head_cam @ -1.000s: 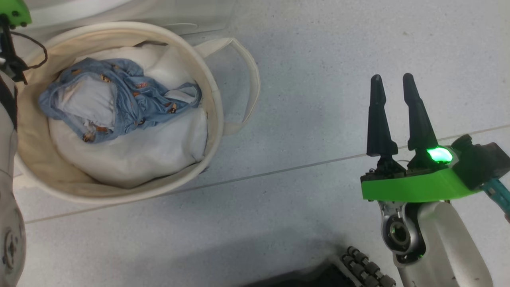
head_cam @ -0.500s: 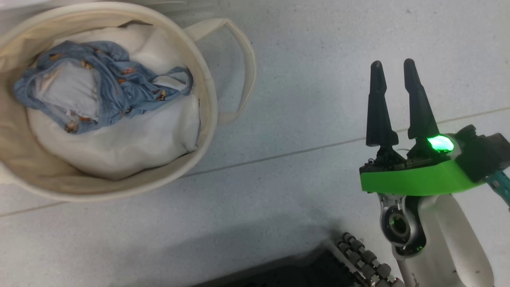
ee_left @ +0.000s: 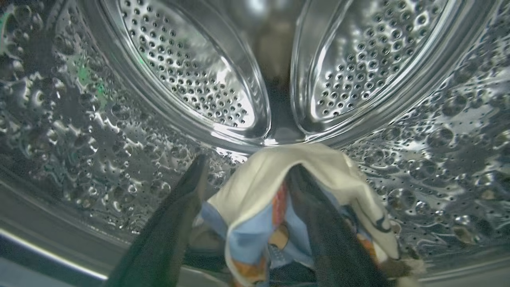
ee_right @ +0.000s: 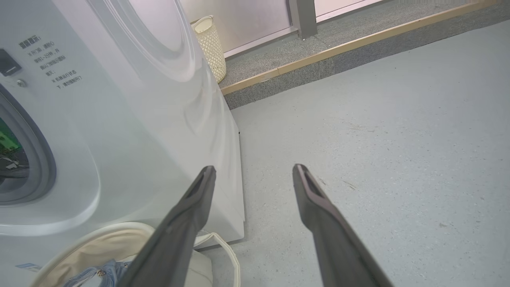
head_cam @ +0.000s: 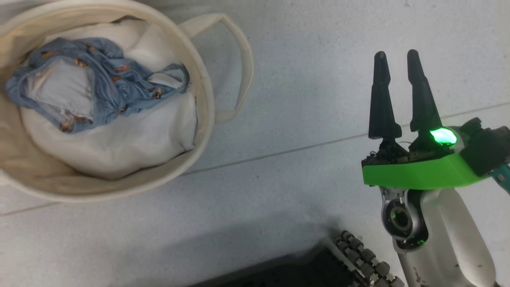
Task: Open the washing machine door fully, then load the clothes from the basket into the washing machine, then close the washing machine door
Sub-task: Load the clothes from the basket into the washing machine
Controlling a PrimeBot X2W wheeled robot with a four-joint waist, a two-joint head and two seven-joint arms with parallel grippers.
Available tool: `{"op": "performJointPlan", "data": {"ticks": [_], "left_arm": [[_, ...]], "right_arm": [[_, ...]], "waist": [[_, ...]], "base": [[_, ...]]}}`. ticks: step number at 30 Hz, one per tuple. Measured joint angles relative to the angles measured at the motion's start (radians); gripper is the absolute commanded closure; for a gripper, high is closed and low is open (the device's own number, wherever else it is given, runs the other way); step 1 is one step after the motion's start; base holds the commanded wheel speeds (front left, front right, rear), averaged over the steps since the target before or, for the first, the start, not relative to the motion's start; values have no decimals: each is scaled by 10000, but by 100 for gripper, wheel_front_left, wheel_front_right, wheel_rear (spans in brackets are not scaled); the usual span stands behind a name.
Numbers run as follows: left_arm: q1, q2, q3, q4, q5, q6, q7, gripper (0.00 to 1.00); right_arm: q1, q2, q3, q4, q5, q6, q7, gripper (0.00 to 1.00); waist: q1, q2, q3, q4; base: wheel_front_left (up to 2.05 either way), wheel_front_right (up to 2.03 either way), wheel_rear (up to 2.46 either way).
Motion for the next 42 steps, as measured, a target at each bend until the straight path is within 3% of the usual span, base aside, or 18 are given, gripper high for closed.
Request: {"op": "performJointPlan", "data": {"ticks": [14, 19, 24, 31, 40, 42], "left_arm": [[4807, -591, -2, -2663, -199, -660, -2, 0], [6709, -1281, -167, -3576, -270, -940, -2, 0], [9154, -2050, -291, -4577, -301, -945, 0, 0], [11843, -2562, -508, -5361, -343, -1030, 0, 0], [13141, -2773, -775, -5946, -652, -782, 0, 0], [13412, -2786, -830, -6061, -608, -499, 2, 0]], "right_arm": [[316, -4, -397, 370, -282, 0, 0, 0], [1125, -4, -564, 696, -610, 0, 0, 0], [1918, -2, -725, 888, -895, 0, 0, 0], [3130, -2, -836, 1032, -1020, 0, 0, 0], [3880, 4, -1210, 1020, -1097, 0, 0, 0], [4049, 6, -1225, 1022, -1014, 0, 0, 0]], "waist": [[-1, 1, -2065, 486], [-1, 1, -3170, 799], [-2, 1, -4633, 1206], [-2, 1, -6380, 1600], [-2, 1, -7749, 2189], [-2, 1, -7957, 2282]], "base": [[0, 0, 0], [0, 0, 0], [0, 0, 0], [0, 0, 0], [0, 0, 0], [0, 0, 0]]}}
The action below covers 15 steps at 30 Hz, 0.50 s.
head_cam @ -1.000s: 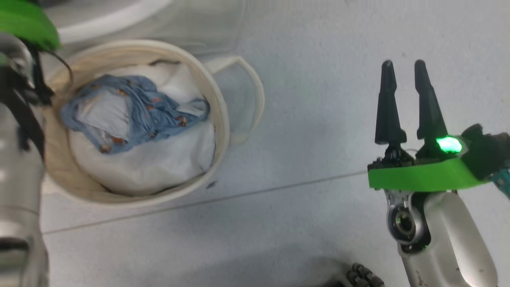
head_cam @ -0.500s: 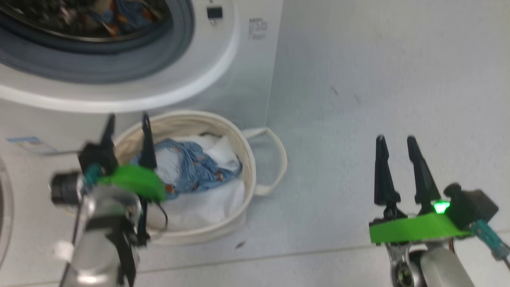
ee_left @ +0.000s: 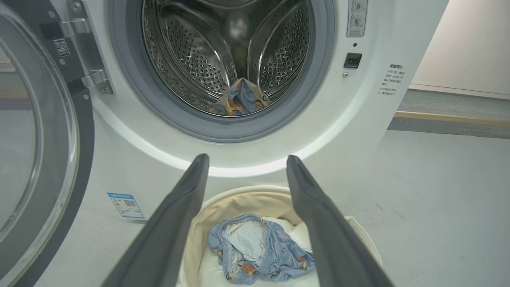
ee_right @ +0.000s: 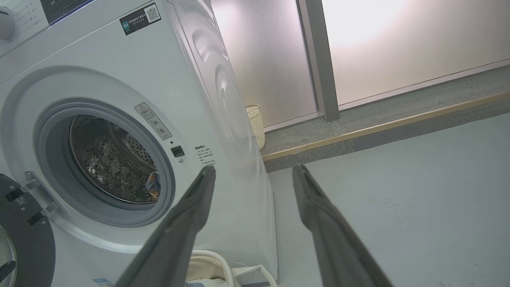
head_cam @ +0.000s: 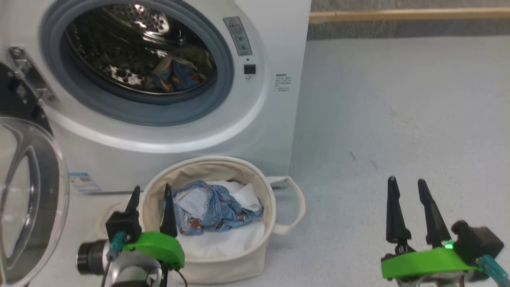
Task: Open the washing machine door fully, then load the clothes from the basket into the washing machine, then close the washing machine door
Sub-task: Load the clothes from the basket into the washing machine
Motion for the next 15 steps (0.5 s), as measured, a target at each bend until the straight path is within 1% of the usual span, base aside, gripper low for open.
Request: {"op": "performJointPlan", "data": {"ticks": [2, 7, 11, 12, 15], "left_arm": [[264, -2, -36, -136, 48, 180, -2, 0], [674, 0, -198, -428, -403, 309, 0, 0], [706, 0, -581, -740, -552, 278, 0, 0], [707, 0, -725, -796, -502, 192, 0, 0], [716, -19, -884, -802, -485, 182, 0, 0]], "right_arm": [[215, 2, -29, -10, 52, 0, 0, 0], [353, 6, -6, -17, 58, 0, 0, 0], [353, 6, -2, -17, 59, 0, 0, 0], [353, 6, 2, -17, 59, 0, 0, 0], [351, 8, 29, -17, 59, 0, 0, 0]], "waist": [[0, 0, -133, 96], [0, 0, -167, 197], [0, 0, -136, 228], [0, 0, -129, 234], [0, 0, -96, 233]], "base": [[0, 0, 0], [0, 0, 0], [0, 0, 0], [0, 0, 0], [0, 0, 0]]}}
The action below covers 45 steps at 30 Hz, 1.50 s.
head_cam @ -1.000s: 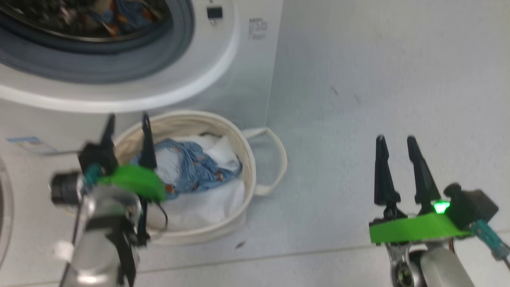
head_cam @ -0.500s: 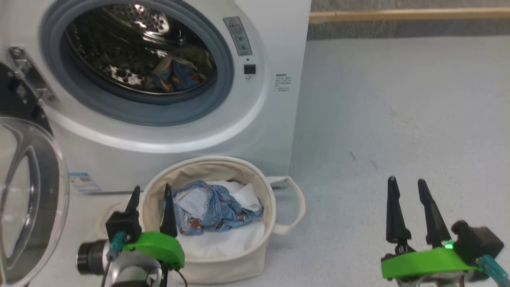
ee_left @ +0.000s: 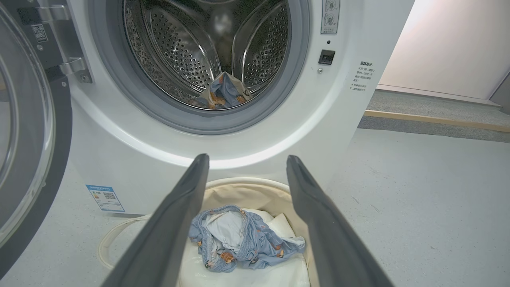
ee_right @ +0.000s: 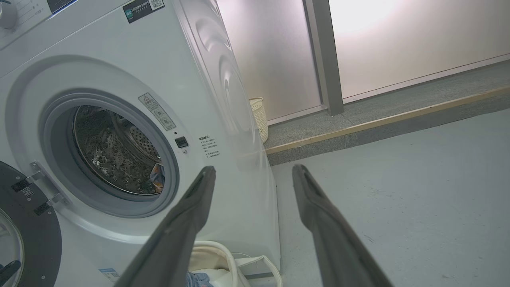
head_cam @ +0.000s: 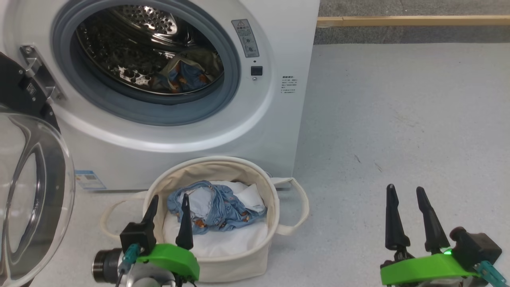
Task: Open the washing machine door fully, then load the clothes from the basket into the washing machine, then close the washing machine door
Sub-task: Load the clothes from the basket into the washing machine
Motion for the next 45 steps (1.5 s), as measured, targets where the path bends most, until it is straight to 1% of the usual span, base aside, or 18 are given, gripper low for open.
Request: {"op": "performJointPlan", "data": {"ticks": [19, 22, 25, 29, 37, 42, 45], "left_arm": [[-126, 4, -56, -336, -58, 119, 0, 0], [-80, 4, -155, -209, -58, 102, 0, 0], [257, 4, -430, 46, -58, 21, 0, 0], [652, 13, -474, 180, -58, 35, 0, 0], [615, 15, -476, 73, -146, 109, 0, 0], [562, 15, -491, 201, -146, 117, 0, 0], [409, 15, -587, 512, -144, 102, 0, 0]], "right_arm": [[-296, 0, -40, -61, -17, 0, 0, 0], [-174, 0, -17, 130, -77, 0, 0, 0], [365, 0, 151, 244, -132, 0, 0, 0], [791, 8, 309, 309, -253, 0, 0, 0], [750, 8, 357, 192, -251, 0, 0, 0], [743, 8, 336, 207, -286, 0, 0, 0], [701, 8, 217, 205, -368, 0, 0, 0]], "waist": [[1, -1, 538, -4], [1, 0, 285, 23], [1, 0, -199, 81], [0, 0, -598, 143], [1, 0, -494, 51], [1, 0, -423, 6], [1, 0, -337, -26]], "base": [[0, 0, 0], [0, 0, 0], [0, 0, 0], [0, 0, 0], [0, 0, 0], [0, 0, 0], [0, 0, 0]]}}
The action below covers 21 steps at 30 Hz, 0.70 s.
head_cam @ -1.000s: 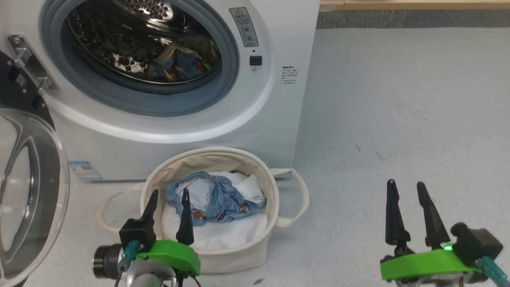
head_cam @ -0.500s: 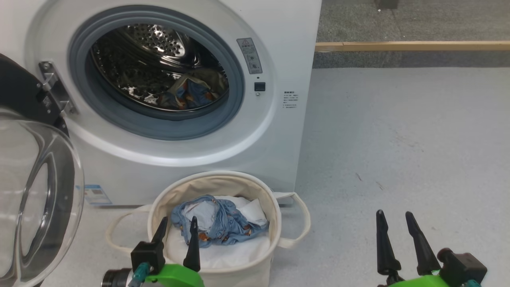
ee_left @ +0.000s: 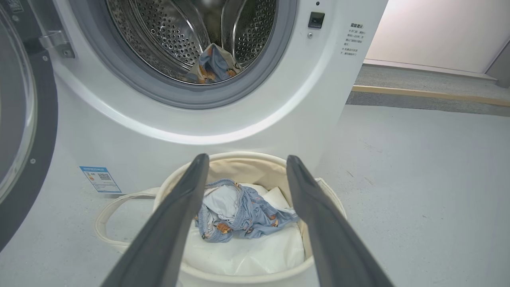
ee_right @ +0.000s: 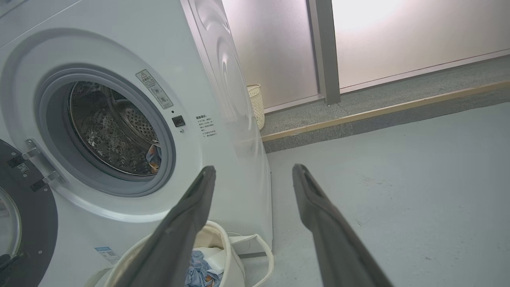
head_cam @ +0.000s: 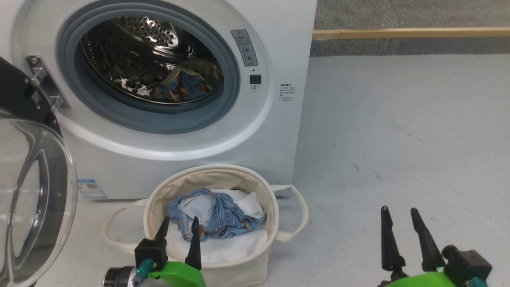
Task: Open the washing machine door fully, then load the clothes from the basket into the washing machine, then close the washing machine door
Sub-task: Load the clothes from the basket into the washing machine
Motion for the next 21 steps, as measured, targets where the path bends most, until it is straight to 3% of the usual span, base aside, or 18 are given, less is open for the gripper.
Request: {"op": "performJointPlan", "data": {"ticks": [10, 21], "left_arm": [[-1615, -13, -460, 2533, -261, -251, 12, 0], [-4813, -79, -719, 4389, -349, -439, 12, 0]], "right_arm": [[-397, 0, -182, -322, -102, 0, 0, 0], [-2266, -2, -140, -890, -268, 0, 0, 0]], "waist": [[0, 0, 1040, -179], [3, 0, 3745, -491]], "base": [[0, 0, 0], [0, 0, 0]]}}
